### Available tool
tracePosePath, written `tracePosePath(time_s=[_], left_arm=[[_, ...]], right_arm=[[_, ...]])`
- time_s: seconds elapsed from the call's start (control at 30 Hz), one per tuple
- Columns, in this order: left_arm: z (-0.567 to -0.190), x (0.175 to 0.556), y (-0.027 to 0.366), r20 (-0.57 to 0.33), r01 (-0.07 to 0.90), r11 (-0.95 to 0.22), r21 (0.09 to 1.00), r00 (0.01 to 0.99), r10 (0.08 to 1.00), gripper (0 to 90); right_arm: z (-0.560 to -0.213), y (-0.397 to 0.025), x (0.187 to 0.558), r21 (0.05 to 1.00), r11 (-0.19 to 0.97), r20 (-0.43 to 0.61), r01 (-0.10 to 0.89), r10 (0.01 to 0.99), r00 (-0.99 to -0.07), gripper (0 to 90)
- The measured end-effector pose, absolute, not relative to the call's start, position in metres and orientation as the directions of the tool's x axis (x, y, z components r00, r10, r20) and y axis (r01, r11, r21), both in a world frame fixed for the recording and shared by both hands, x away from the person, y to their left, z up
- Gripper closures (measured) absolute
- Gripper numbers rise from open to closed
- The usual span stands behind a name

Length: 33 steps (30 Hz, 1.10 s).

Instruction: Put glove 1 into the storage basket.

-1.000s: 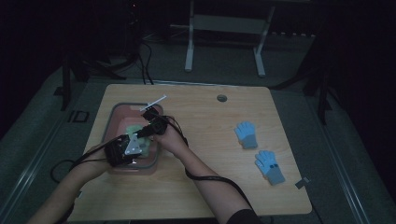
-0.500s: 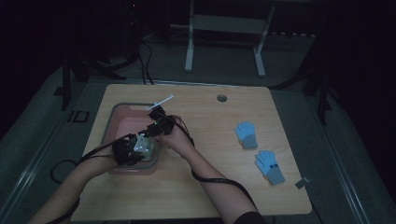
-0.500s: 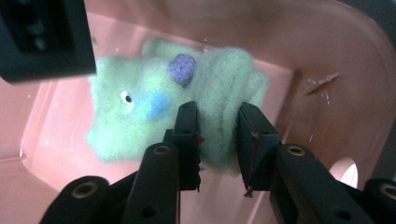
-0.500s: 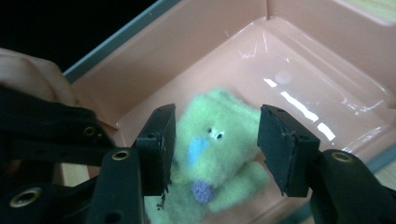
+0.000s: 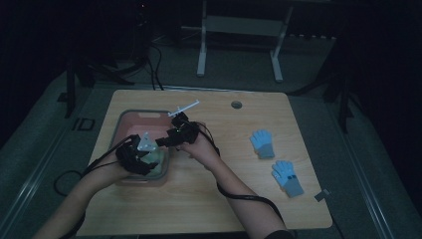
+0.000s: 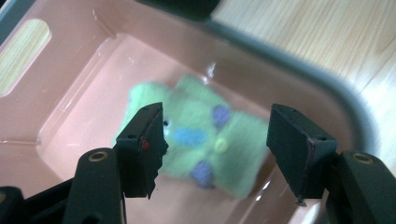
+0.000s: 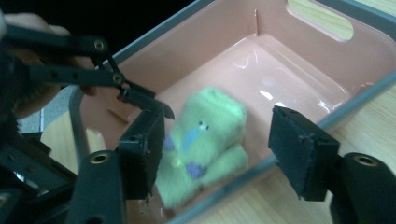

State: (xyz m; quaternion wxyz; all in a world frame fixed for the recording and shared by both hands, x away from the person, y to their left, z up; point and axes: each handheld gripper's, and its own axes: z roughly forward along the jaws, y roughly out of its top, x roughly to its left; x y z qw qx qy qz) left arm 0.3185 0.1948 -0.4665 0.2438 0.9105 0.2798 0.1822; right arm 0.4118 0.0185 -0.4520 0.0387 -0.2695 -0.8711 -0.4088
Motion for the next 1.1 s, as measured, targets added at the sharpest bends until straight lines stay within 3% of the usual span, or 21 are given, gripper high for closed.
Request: tracePosePath(time_s=[0.3,0.5,0.77,0.87,0.93,1.1], left_arm=[[-0.451,0.310,0.173,0.163,0.409,-0.698,0.588,0.786,0.597,37.8],[-0.449,0.304,0.152,0.155,0.397,-0.695,0.599,0.795,0.587,35.6],[-0.452,0.296,0.125,0.129,0.396,-0.682,0.615,0.802,0.583,27.1],[-0.455,0.297,0.116,0.104,0.413,-0.660,0.627,0.796,0.596,21.6],[-0.458,0.298,0.112,0.082,0.419,-0.659,0.624,0.804,0.589,12.4],[-0.466,0.298,0.100,0.069,0.404,-0.667,0.626,0.823,0.564,7.8]], right_arm=[[-0.450,-0.014,0.400,0.698,0.532,0.288,0.480,0.405,-0.868,22.6],[-0.451,-0.037,0.394,0.704,0.532,0.266,0.471,0.418,-0.869,20.1],[-0.453,-0.070,0.386,0.713,0.526,0.223,0.464,0.456,-0.861,20.7],[-0.454,-0.083,0.385,0.718,0.521,0.207,0.461,0.472,-0.857,20.7],[-0.456,-0.091,0.385,0.714,0.525,0.196,0.463,0.485,-0.852,20.8],[-0.461,-0.109,0.383,0.715,0.525,0.176,0.463,0.506,-0.845,20.7]])
